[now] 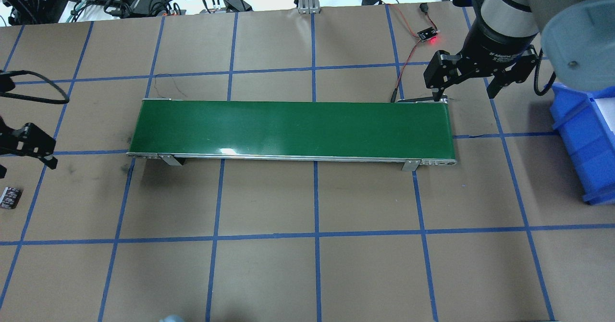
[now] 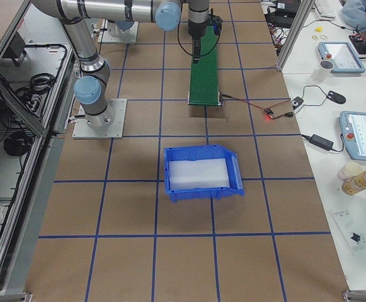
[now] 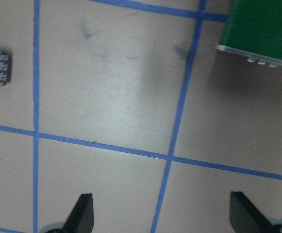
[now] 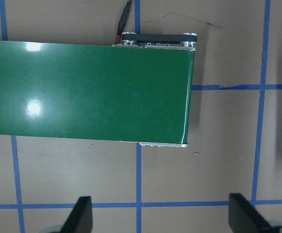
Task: Move capacitor from left to right
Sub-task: 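Lower the left gripper and grasp the brown capacitor on the table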
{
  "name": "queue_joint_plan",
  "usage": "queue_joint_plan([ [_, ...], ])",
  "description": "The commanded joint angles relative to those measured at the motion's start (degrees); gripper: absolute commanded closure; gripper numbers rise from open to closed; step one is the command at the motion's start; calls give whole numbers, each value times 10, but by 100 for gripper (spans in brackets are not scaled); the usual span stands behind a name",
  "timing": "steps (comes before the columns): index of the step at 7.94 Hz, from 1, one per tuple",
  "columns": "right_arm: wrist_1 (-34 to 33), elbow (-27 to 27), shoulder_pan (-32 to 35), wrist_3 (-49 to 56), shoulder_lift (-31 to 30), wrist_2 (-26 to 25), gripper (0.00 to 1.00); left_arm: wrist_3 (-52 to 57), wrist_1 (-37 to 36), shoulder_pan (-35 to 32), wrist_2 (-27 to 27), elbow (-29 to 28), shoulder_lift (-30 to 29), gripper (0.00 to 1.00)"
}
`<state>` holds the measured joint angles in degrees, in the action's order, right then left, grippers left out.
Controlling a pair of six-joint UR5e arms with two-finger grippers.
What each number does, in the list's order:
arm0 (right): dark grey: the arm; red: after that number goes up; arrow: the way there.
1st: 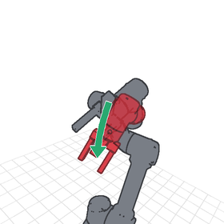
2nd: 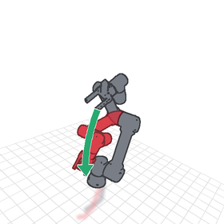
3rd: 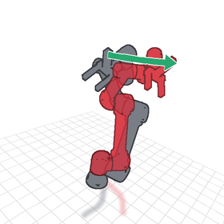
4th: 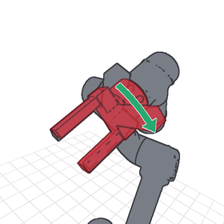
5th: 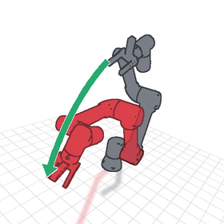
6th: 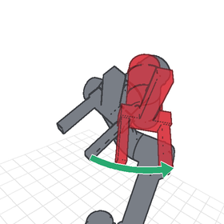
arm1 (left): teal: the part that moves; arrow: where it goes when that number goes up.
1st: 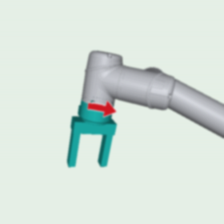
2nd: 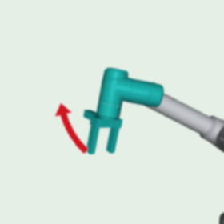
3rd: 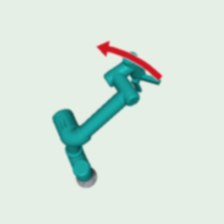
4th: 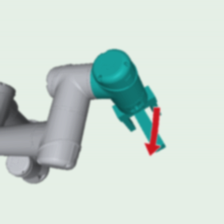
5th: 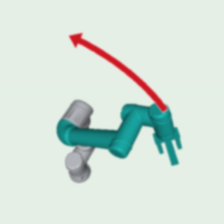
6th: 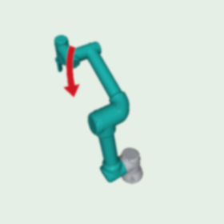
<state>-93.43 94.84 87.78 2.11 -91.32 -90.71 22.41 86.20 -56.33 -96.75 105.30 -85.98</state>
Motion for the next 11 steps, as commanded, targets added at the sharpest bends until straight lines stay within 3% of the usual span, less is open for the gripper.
queue_joint_plan([
  [1, 0, 0, -1, 0, 0, 0, 0, 143, -83, 114, -3, 2, -62, 0],
  [6, -1, 0, -1, 0, 0, 0, 0, 359, -206, 177, -5, 1, -181, 0],
  [11, 0, 0, -1, 0, 0, -1, 0, 429, -283, 185, -18, -4, -269, 0],
])
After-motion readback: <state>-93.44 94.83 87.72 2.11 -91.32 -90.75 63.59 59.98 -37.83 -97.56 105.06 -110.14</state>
